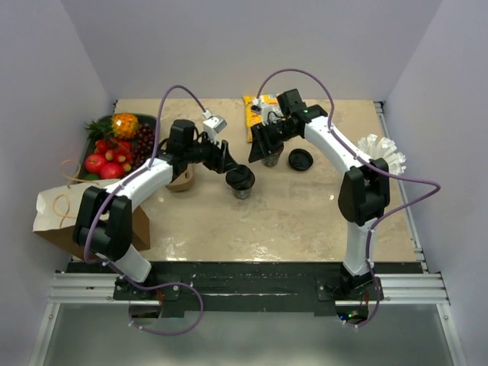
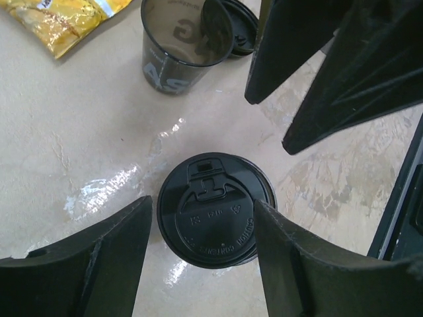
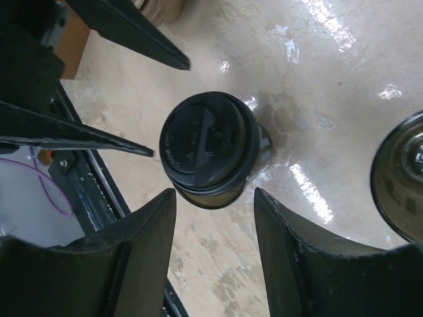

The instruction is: Pack the takeout coffee

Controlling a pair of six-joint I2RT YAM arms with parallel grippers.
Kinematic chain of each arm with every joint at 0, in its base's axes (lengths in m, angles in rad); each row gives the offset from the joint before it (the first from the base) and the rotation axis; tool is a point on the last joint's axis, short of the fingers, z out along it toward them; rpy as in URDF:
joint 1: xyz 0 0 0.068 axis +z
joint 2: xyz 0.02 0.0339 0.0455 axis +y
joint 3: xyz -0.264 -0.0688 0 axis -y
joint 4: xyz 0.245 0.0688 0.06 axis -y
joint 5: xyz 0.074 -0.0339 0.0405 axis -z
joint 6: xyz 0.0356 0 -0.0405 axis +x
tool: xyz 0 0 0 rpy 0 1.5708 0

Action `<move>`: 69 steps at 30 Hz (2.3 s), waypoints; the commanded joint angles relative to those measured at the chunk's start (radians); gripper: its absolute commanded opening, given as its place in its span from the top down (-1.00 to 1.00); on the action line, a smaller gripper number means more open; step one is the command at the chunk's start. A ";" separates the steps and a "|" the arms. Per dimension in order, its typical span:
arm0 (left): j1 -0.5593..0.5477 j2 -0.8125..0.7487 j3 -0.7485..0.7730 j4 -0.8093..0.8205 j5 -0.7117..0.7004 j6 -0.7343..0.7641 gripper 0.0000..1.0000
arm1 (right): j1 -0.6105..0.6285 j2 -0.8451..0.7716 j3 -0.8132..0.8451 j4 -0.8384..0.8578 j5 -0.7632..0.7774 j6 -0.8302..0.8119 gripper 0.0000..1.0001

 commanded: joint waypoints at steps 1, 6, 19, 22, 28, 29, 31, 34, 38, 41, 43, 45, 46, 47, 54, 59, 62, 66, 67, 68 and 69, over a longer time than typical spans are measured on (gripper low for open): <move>0.009 0.030 0.001 0.036 0.028 -0.014 -0.35 | 0.012 -0.029 0.002 0.033 0.028 0.075 -0.09; 0.009 0.075 0.009 0.036 0.051 -0.002 -0.35 | 0.003 -0.089 -0.119 0.011 0.090 0.023 -0.07; 0.006 0.134 0.017 0.040 0.117 0.003 -0.31 | -0.040 -0.149 -0.381 0.074 0.145 0.049 0.40; 0.000 0.130 0.015 0.034 0.116 0.010 -0.30 | -0.035 -0.122 -0.401 0.097 0.136 0.075 0.47; -0.010 0.128 0.020 0.020 0.106 0.033 -0.29 | -0.003 -0.057 -0.372 0.109 0.093 0.117 0.52; -0.014 0.127 0.020 -0.013 0.106 0.036 -0.29 | 0.005 -0.051 -0.360 0.114 0.090 0.123 0.52; -0.022 0.124 0.021 -0.019 0.106 0.044 -0.28 | 0.012 -0.036 -0.349 0.123 0.084 0.130 0.53; -0.040 0.115 0.024 -0.027 0.109 0.050 -0.28 | 0.026 -0.020 -0.328 0.128 0.079 0.141 0.52; -0.048 0.116 0.026 -0.026 0.100 0.043 -0.28 | 0.029 -0.011 -0.312 0.128 0.071 0.147 0.53; -0.048 0.119 0.037 -0.026 0.096 0.041 -0.27 | 0.031 -0.003 -0.309 0.126 0.065 0.146 0.53; -0.048 0.122 0.046 -0.024 0.102 0.039 -0.27 | 0.035 -0.002 -0.308 0.125 0.062 0.146 0.53; -0.048 0.121 0.050 -0.021 0.111 0.035 -0.27 | 0.035 0.003 -0.305 0.125 0.059 0.146 0.53; -0.048 0.121 0.052 -0.021 0.119 0.032 -0.27 | 0.034 0.004 -0.303 0.123 0.056 0.146 0.53; -0.048 0.122 0.052 -0.018 0.126 0.033 -0.27 | 0.037 0.007 -0.301 0.125 0.054 0.146 0.53; -0.051 0.127 0.043 -0.015 0.188 0.038 -0.26 | 0.035 0.023 -0.291 0.129 0.041 0.150 0.53; -0.056 0.121 0.040 -0.021 0.165 0.046 -0.25 | 0.037 0.030 -0.288 0.131 0.038 0.155 0.53; -0.065 0.110 0.047 -0.044 0.119 0.076 -0.25 | 0.037 0.036 -0.279 0.129 0.036 0.157 0.53; -0.079 0.107 0.058 -0.070 0.082 0.110 -0.25 | 0.038 0.047 -0.265 0.135 0.034 0.164 0.52; -0.085 0.105 0.058 -0.073 0.080 0.112 -0.25 | 0.040 0.047 -0.263 0.135 0.036 0.166 0.52; -0.088 0.104 0.060 -0.078 0.077 0.113 -0.25 | 0.041 0.049 -0.263 0.138 0.034 0.167 0.52; -0.092 0.102 0.061 -0.082 0.068 0.142 -0.25 | 0.041 0.049 -0.262 0.137 0.038 0.167 0.51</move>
